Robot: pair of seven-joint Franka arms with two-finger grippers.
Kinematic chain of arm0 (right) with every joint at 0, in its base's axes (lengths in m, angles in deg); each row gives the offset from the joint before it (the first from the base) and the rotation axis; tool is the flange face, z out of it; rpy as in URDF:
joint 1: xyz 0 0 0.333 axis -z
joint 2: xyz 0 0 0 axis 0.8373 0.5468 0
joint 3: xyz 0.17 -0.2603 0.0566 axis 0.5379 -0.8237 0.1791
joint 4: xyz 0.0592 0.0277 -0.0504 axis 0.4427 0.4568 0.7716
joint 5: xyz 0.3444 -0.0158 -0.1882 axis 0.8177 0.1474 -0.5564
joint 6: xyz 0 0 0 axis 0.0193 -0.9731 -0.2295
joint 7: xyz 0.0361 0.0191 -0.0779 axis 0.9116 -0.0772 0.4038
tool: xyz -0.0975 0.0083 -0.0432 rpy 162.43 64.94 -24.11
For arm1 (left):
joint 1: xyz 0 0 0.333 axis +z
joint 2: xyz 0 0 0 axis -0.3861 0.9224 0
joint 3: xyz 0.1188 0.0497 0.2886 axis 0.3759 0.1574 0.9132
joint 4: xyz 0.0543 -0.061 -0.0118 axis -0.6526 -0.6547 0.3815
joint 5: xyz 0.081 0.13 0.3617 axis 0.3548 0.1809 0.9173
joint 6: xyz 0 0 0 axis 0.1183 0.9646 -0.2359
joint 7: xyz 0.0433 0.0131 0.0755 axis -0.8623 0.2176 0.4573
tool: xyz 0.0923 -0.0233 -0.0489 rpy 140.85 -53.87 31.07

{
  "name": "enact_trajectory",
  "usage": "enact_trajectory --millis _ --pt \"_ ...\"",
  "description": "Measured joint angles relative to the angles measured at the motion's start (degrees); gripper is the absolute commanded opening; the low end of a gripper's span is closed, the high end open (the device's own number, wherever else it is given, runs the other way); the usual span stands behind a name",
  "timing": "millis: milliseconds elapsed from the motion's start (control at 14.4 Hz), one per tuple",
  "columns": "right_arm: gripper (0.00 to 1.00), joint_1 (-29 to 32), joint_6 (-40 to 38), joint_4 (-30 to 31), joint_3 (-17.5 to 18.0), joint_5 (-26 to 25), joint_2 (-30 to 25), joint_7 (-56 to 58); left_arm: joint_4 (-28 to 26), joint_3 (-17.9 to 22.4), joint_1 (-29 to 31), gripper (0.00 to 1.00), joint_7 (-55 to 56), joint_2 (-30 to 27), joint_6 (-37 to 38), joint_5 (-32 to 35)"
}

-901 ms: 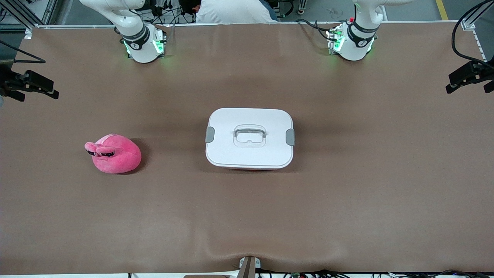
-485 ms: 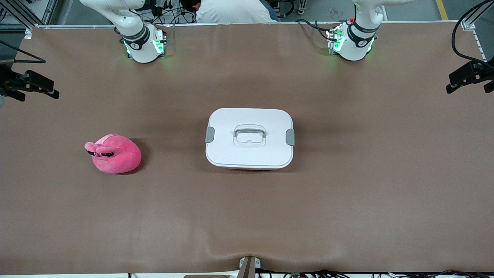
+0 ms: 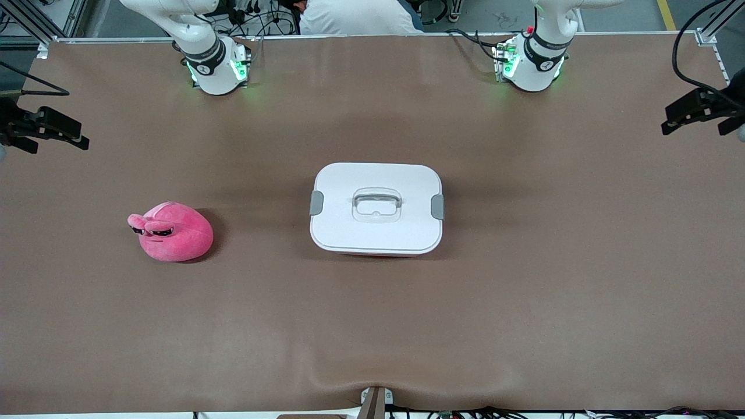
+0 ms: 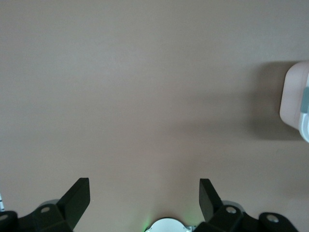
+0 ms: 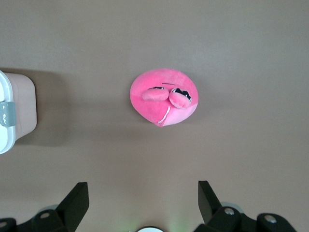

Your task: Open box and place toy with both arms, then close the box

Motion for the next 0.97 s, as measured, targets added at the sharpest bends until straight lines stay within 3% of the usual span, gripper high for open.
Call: enact_trajectory --millis 970 --pt "1.00 -0.37 1.11 0.21 0.59 0.00 0.42 0.03 3.70 -0.38 -0.08 1.00 4.95 5.28 0.18 -0.10"
